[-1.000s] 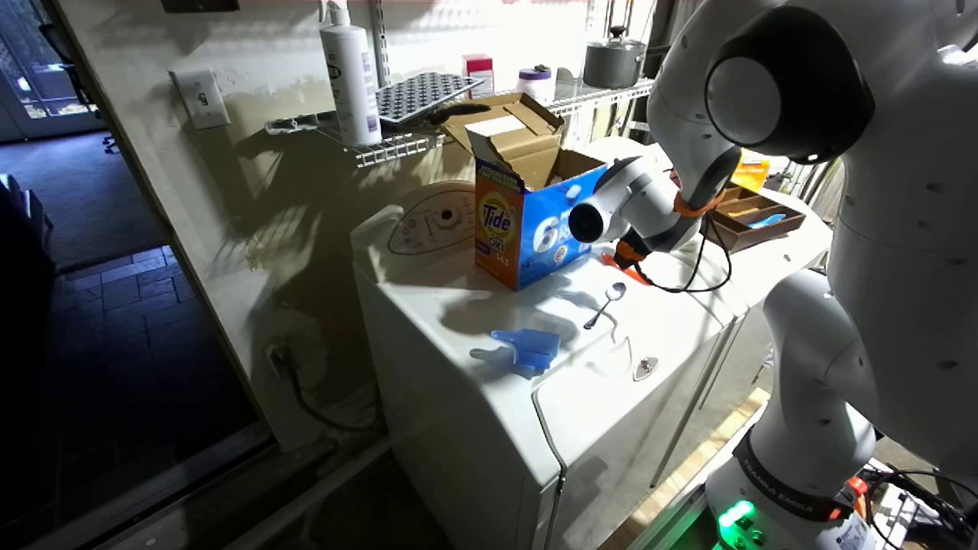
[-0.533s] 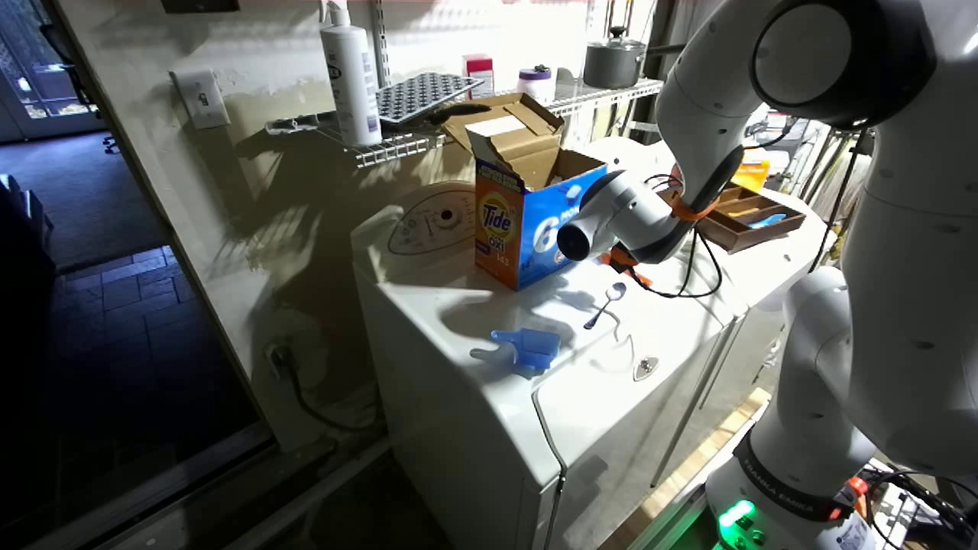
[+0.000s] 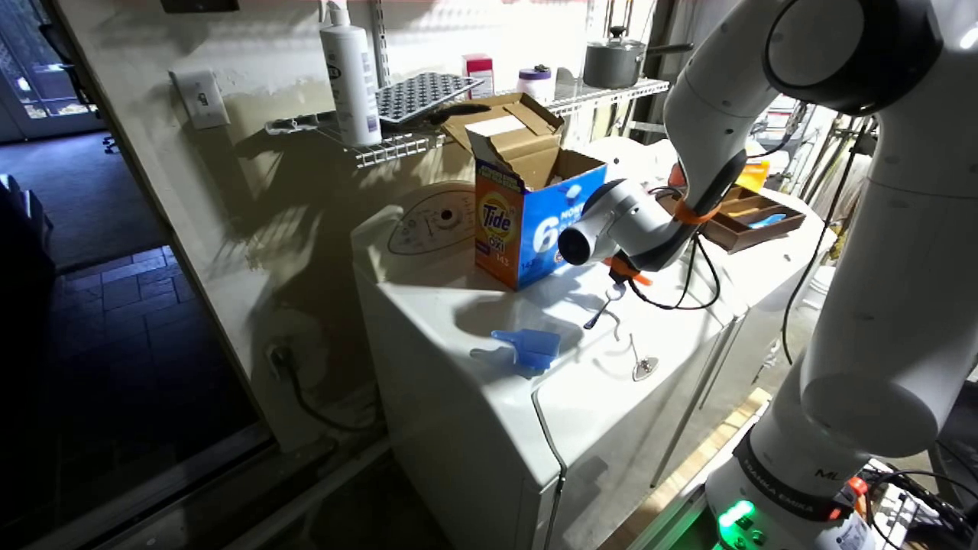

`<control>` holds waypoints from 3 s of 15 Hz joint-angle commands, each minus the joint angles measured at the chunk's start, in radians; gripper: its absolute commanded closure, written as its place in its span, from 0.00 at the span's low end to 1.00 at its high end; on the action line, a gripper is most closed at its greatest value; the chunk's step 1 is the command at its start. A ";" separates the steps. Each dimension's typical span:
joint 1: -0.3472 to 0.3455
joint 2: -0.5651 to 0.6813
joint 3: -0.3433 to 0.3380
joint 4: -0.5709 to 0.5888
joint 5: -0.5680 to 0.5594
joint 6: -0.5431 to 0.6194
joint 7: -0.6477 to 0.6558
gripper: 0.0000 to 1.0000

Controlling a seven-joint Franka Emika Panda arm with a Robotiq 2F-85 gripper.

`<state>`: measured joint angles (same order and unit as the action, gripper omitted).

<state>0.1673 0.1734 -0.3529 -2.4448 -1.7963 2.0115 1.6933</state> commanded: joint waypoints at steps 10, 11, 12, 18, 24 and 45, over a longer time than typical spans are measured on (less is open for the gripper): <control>-0.222 -0.016 0.236 -0.001 -0.045 -0.041 0.028 0.99; -0.223 -0.015 0.241 -0.001 -0.050 -0.052 0.027 0.99; -0.224 -0.014 0.245 -0.001 -0.056 -0.061 0.027 0.99; -0.228 -0.009 0.259 -0.002 -0.075 -0.093 0.031 0.99; -0.223 -0.008 0.272 -0.006 -0.091 -0.142 0.035 0.99; -0.214 0.006 0.306 -0.017 -0.118 -0.271 0.037 0.99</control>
<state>-0.0403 0.1752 -0.0607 -2.4501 -1.8748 1.7766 1.7021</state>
